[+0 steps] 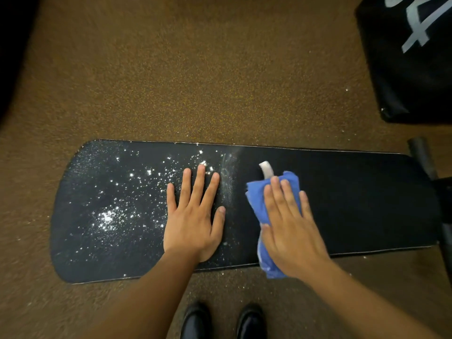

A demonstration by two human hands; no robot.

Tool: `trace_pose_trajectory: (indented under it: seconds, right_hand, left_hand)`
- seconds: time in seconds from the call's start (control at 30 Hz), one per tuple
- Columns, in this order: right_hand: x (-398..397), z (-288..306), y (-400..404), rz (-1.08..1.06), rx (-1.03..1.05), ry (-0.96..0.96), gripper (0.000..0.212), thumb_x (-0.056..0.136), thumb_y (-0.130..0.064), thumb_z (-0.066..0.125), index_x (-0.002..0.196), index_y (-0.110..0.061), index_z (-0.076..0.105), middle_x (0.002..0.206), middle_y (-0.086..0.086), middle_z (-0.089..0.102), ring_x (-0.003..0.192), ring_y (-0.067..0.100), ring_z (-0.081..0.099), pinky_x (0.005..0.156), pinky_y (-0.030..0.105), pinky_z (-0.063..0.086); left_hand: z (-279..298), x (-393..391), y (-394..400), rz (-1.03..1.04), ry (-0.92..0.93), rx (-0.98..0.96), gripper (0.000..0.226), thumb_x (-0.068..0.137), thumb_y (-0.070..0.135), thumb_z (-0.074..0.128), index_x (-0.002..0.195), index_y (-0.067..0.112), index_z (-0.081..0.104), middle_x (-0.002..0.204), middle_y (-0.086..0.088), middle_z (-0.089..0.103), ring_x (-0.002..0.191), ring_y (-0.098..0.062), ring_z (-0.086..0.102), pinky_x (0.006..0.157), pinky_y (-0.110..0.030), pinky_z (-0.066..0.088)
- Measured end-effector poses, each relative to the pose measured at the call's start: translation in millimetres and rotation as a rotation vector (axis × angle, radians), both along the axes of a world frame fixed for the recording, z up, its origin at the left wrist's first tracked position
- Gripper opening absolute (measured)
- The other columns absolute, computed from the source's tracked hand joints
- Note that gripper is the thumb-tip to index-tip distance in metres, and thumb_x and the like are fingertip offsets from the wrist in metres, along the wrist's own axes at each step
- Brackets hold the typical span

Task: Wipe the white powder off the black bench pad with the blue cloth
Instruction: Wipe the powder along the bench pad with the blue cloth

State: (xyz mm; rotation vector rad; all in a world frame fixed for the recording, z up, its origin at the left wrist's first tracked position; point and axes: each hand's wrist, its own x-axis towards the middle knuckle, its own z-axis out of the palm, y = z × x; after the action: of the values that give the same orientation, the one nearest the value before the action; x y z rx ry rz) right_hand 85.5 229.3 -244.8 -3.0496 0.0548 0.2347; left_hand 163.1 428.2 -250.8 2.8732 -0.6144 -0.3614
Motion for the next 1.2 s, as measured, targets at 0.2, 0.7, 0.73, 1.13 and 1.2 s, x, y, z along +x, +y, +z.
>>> trace_pose_trajectory:
  seconds: [0.2,0.7,0.73,1.13,1.2]
  right_hand:
    - [107,-4,-4,-0.361,0.020,-0.034,0.072,0.090,-0.034,0.020,0.151,0.004,0.010,0.161,0.022,0.006,0.149,0.036,0.000,0.119,0.055,0.007]
    - [102,-2,15,-0.325,0.031,0.004,0.077,0.085,-0.037,0.008,0.153,0.001,0.005,0.162,0.017,0.000,0.149,0.032,-0.004,0.118,0.057,0.007]
    - [109,-3,22,-0.343,0.037,0.003,0.077,0.085,-0.036,0.006,0.152,0.000,0.003,0.162,0.017,-0.002,0.149,0.032,-0.006,0.118,0.057,0.006]
    - [68,-6,-13,-0.283,-0.013,-0.037,0.074,0.087,-0.035,0.020,0.151,0.002,0.013,0.161,0.018,0.010,0.149,0.033,0.003,0.117,0.059,0.011]
    - [88,-6,7,-0.340,0.004,-0.031,0.075,0.087,-0.035,0.016,0.152,0.001,0.006,0.162,0.018,0.003,0.149,0.033,-0.003,0.118,0.059,0.009]
  left_hand:
    - [0,0,-1,0.004,-0.006,0.008,0.065,0.098,0.049,0.020,0.157,0.030,0.002,0.165,0.002,-0.010,0.150,-0.022,-0.018,0.119,-0.054,-0.006]
    - [0,-1,-2,0.008,-0.006,0.008,0.065,0.097,0.049,0.022,0.157,0.029,0.006,0.165,0.002,-0.008,0.150,-0.022,-0.017,0.120,-0.054,-0.004]
    - [0,0,-2,0.007,-0.007,0.008,0.065,0.097,0.049,0.021,0.157,0.029,0.006,0.165,0.002,-0.008,0.150,-0.021,-0.017,0.120,-0.054,-0.004]
    - [1,0,-2,0.001,-0.014,0.018,0.065,0.098,0.049,0.020,0.157,0.028,0.004,0.165,0.002,-0.009,0.150,-0.022,-0.018,0.119,-0.053,-0.005]
    - [0,-1,-2,0.007,-0.018,0.020,0.065,0.098,0.050,0.019,0.157,0.029,0.003,0.165,0.001,-0.010,0.150,-0.022,-0.018,0.119,-0.054,-0.004]
